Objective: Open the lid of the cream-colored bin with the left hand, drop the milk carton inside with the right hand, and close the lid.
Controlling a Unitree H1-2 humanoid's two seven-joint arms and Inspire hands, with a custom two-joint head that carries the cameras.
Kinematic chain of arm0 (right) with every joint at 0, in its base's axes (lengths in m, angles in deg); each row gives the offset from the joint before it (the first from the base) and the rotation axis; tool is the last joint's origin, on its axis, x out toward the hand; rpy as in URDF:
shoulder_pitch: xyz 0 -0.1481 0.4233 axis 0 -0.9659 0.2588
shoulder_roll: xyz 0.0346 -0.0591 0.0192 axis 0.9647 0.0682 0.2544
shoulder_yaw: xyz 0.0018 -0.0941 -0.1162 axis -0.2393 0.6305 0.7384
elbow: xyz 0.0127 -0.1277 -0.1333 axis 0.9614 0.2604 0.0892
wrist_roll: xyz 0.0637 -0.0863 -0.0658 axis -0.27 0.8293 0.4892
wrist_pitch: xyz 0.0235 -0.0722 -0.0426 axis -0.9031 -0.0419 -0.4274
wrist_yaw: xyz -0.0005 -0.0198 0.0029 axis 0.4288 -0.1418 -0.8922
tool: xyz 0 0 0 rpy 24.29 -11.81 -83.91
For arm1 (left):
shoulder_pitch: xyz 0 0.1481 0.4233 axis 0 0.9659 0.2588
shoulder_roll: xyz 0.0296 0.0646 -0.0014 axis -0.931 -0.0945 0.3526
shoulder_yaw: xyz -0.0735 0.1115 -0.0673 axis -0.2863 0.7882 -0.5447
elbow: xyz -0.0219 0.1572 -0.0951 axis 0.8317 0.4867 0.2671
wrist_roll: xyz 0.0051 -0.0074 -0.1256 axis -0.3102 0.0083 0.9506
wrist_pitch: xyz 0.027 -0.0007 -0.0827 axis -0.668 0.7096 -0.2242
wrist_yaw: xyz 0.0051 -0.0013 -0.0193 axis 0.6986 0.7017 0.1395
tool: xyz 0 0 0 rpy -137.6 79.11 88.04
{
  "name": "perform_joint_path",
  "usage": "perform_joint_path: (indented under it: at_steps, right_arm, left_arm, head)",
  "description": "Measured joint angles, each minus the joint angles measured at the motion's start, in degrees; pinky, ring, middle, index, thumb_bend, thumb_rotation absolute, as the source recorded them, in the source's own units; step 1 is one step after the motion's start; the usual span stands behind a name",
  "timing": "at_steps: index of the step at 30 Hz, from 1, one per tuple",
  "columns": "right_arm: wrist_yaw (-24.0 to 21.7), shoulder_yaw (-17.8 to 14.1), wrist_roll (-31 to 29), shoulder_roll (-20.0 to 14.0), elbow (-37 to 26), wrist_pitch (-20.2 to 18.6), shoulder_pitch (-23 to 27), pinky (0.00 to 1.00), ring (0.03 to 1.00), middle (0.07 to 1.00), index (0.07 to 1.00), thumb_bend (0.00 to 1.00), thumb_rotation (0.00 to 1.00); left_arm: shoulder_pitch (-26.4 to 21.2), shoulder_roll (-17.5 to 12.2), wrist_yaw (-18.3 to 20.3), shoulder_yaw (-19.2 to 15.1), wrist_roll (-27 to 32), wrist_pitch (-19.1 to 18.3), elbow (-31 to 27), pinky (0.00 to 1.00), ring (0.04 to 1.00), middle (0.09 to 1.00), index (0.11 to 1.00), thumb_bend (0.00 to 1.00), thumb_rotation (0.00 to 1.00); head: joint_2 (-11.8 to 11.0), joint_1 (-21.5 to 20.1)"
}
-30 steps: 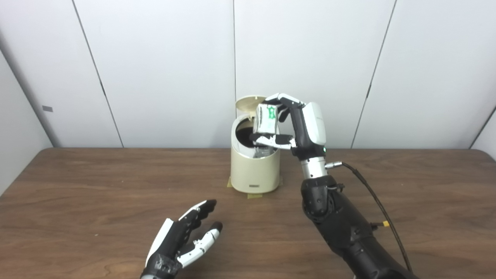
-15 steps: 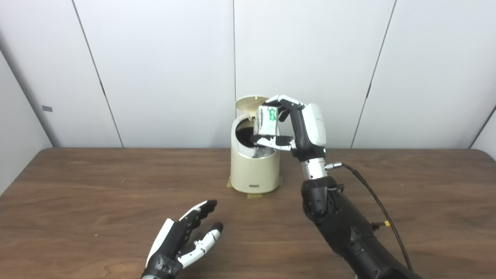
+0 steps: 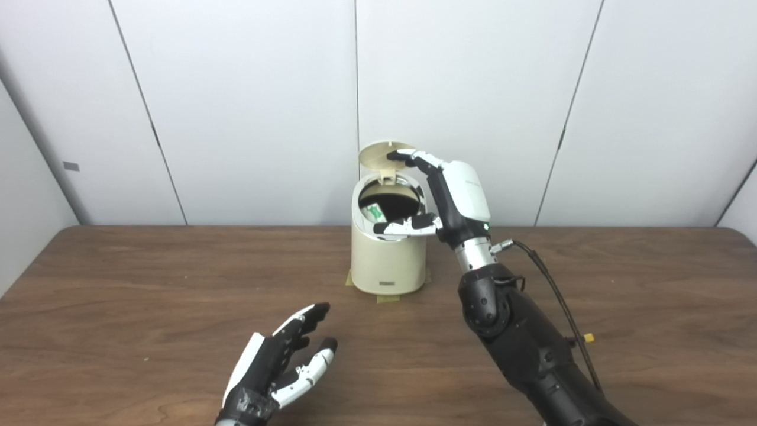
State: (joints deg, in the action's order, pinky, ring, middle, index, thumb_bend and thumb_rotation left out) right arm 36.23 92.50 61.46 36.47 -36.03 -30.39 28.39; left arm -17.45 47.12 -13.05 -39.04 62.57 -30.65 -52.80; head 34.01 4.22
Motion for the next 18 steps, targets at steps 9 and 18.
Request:
perform_joint_path:
  at_steps: [9,18]
  right_arm:
    - [-0.77,-0.79,-0.43,-0.07,-1.88,-0.55,-0.49,0.52,0.587,0.621,0.636,0.89,0.12]
    - [-1.55,-9.66,-9.82,2.72,-17.03,-3.24,-7.86,0.32,0.392,0.486,0.511,0.52,0.0]
  left_arm:
    - [0.88,-0.86,0.1,0.93,-0.27,0.12,0.05,0.9,0.946,0.939,0.903,0.22,0.38]
    - [0.5,-0.62,-0.82,-0.9,0.01,-0.06,0.06,0.88,0.894,0.897,0.898,0.28,0.3]
  head:
    - [0.18,0.09]
    - [0.35,-0.17]
